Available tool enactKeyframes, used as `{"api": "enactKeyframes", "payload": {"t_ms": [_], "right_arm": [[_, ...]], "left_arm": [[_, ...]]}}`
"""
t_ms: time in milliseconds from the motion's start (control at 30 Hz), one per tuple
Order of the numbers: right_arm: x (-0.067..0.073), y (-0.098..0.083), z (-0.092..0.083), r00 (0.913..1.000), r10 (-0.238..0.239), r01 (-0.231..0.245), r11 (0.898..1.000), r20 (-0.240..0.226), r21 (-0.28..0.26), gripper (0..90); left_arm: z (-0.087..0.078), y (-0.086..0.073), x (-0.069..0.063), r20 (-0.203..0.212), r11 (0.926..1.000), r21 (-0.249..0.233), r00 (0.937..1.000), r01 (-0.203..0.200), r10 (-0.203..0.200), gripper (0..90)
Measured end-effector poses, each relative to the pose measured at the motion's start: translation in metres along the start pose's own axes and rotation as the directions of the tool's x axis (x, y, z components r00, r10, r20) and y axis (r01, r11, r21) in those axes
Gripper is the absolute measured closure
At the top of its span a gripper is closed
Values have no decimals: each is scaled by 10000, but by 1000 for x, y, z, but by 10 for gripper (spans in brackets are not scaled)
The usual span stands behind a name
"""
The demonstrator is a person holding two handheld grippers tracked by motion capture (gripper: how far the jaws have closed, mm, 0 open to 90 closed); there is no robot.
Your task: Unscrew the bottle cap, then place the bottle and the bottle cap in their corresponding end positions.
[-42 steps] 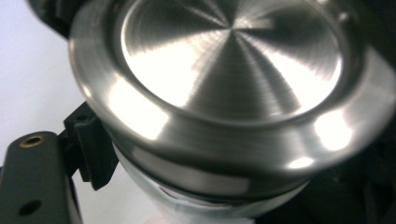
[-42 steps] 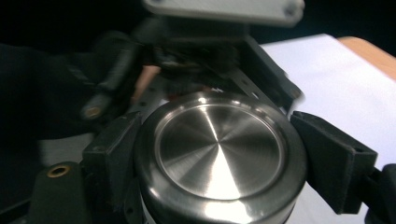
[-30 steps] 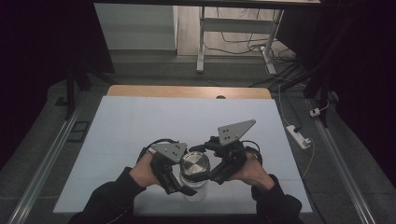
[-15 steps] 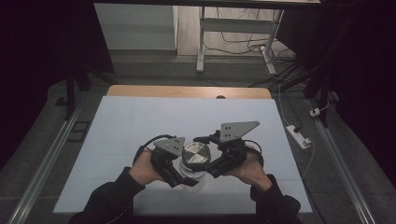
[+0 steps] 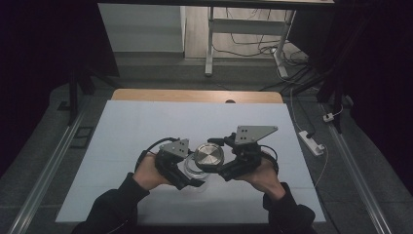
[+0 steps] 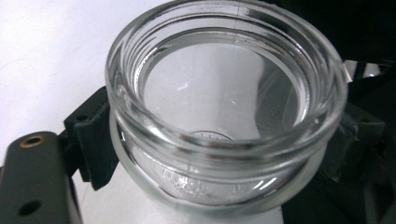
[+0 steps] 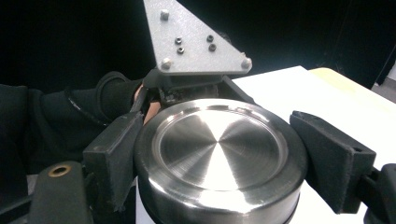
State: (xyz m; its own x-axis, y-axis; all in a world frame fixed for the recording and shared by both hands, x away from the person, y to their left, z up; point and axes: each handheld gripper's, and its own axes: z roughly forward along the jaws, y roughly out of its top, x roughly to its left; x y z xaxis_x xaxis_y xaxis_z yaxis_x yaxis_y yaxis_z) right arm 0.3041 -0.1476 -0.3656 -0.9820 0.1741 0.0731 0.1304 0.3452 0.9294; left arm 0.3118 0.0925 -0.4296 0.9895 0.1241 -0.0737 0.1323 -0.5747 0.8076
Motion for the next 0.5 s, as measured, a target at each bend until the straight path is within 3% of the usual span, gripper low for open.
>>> {"api": "enactKeyframes", "payload": {"t_ms": [500], "right_arm": [[6,-5,-6,9994,-74,78,9999,337,-137,199]], "left_arm": [[-9,-7,13,-980,9984,-253,9937,512,-535,157]]}}
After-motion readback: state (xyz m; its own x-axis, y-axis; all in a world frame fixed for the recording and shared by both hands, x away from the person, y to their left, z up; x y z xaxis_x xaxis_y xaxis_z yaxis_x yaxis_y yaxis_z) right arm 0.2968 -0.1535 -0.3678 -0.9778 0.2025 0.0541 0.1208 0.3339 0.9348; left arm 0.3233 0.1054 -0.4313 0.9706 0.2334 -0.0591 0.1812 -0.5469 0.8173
